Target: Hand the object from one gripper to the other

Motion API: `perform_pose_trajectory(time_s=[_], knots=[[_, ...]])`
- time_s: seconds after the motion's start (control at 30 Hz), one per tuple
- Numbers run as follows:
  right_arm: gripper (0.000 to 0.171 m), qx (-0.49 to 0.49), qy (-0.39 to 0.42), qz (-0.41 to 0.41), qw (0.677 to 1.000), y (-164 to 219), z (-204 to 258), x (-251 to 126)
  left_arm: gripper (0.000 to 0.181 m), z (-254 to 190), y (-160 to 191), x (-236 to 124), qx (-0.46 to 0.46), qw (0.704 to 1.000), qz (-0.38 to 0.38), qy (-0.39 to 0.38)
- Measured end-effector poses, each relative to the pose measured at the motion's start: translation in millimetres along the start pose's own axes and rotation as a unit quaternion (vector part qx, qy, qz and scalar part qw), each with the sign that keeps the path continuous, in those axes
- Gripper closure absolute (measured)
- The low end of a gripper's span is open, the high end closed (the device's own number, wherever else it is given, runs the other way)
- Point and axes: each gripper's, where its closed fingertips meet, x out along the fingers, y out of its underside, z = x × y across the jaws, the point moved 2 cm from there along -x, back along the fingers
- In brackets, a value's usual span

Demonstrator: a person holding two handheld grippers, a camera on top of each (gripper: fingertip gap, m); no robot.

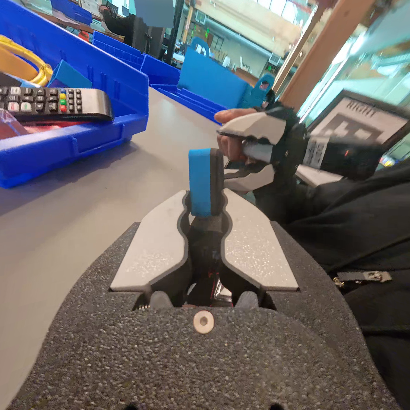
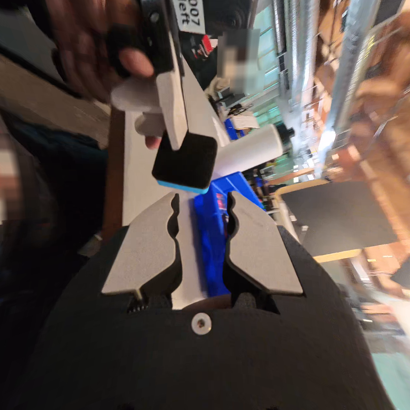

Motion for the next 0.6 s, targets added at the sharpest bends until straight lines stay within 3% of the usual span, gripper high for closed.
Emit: perform_pose_trajectory(time_s=[0.27,0.33,0.37,0.43,0.47,0.53,0.6], knots=[[0.109,-0.225,0.146,0.000,0.963,-1,3,11,0.155,-13,-4,13,-0.179,0.976,-0.052,0.112],[0.115,-0.246,0.180,-0.001,0.952,-2,0,13,0.155,-13,-2,17,-0.214,0.967,-0.057,0.126],[0.128,-0.245,0.196,-0.002,0.949,-3,-4,12,0.155,-11,-3,18,-0.216,0.966,-0.066,0.127],[0.136,-0.209,0.178,-0.006,0.961,-2,-5,12,0.150,-9,-5,17,-0.195,0.970,-0.079,0.120],[0.137,-0.173,0.159,-0.007,0.972,-1,-5,12,0.140,-7,-6,16,-0.164,0.977,-0.083,0.104],[0.138,-0.083,0.114,-0.001,0.990,2,-6,13,0.123,-2,-8,11,-0.068,0.993,-0.082,0.055],[0.139,0.007,0.067,0.007,0.998,6,-7,13,0.118,-1,-9,5,0.052,0.996,-0.075,0.008]])
